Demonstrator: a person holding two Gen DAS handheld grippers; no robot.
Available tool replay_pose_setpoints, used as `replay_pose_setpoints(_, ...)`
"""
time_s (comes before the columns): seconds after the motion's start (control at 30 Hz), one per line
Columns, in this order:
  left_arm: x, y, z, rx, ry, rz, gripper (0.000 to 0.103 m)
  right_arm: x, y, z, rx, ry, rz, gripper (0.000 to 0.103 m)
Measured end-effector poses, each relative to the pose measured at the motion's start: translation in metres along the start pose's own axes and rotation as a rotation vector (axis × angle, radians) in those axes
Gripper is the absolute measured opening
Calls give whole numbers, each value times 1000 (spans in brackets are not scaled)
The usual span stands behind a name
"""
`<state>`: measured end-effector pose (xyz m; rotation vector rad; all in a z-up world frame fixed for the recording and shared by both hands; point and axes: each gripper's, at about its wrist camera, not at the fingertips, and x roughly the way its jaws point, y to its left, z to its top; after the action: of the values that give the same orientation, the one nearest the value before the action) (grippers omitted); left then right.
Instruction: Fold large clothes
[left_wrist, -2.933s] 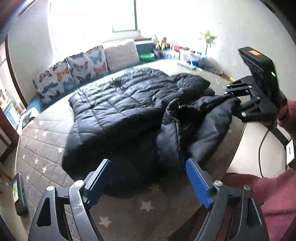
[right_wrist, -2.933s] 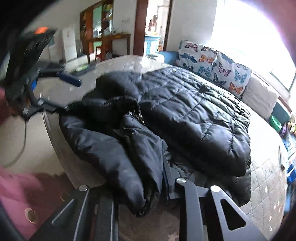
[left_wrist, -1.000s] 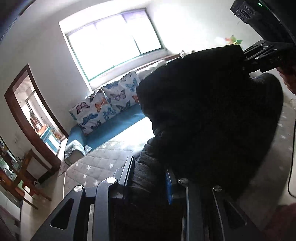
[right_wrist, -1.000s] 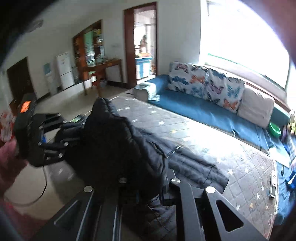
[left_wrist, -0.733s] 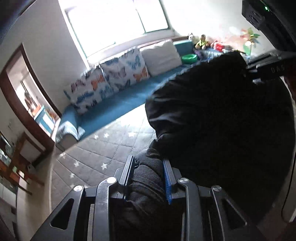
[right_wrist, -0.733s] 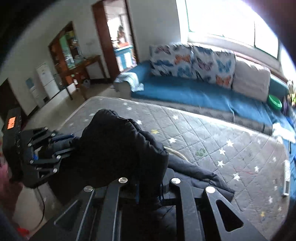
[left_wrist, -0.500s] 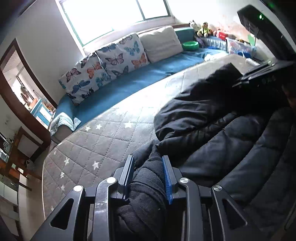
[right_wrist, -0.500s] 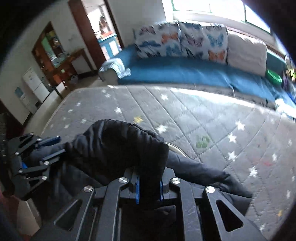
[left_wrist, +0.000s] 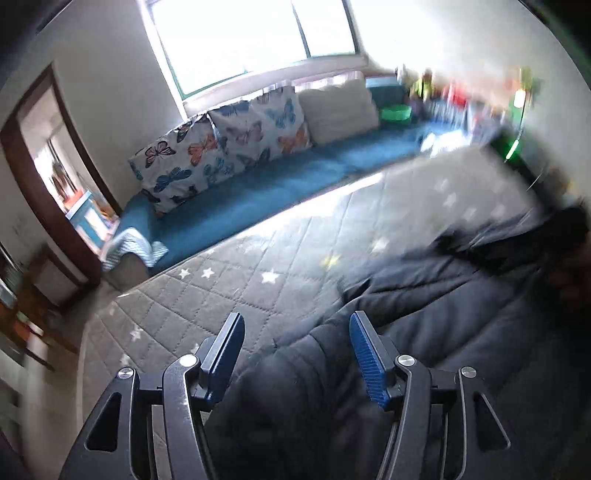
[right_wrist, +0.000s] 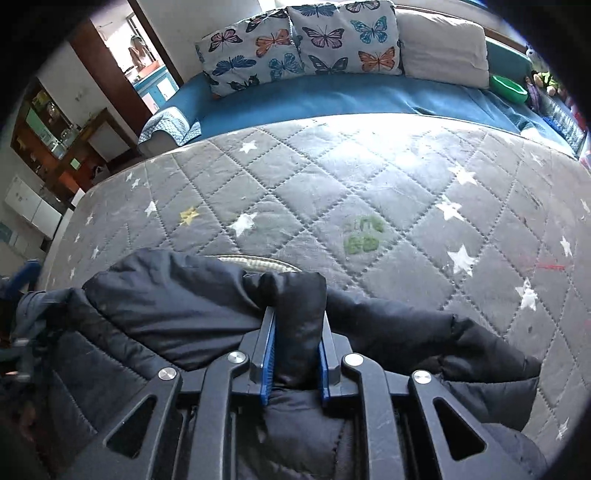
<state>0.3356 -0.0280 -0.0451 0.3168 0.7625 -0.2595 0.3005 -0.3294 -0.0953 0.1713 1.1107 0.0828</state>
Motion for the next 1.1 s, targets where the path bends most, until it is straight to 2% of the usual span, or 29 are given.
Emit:
replay_pose_setpoints(0.1,-43,20,-5,-54,-15,-52,64,-12,-3,3,8,-24,26,22)
replay_pose_setpoints(0.2,-69,25,-21,-54,14,-51,64,-37,-3,7,-5,-76,30,26)
replay_pose_setpoints(0.3,-83,30,-35,-45,33,-30,64,-72,5,4,-48,-131,-8,26)
replay_pose_setpoints(0.37,-90,32,-45,-52,42,-46,64,-94,7,-2,-63,-158,-16,28)
replay_pose_setpoints(0.47,-95,31,-58,-44,42,-44,64,-125,10,-19,-94,-162,-7,34)
replay_pose_setpoints(0.53,-91,32,-61,-43,48,-48,64,-131,11,-35,-124,-147,-35,36)
replay_pose_setpoints(0.73,-58,38,-65,-88,104,-54,62,-104,-5,-61,-136,-60,-110,36)
replay_pose_setpoints(0.97,-13,53,-81,-219,193,-142,63,-72,-27,-61,-93,-19,-99,36)
replay_pose_setpoints(1.1,1,59,-85,-286,220,-168,64,-58,-31,-64,-85,-30,-101,34)
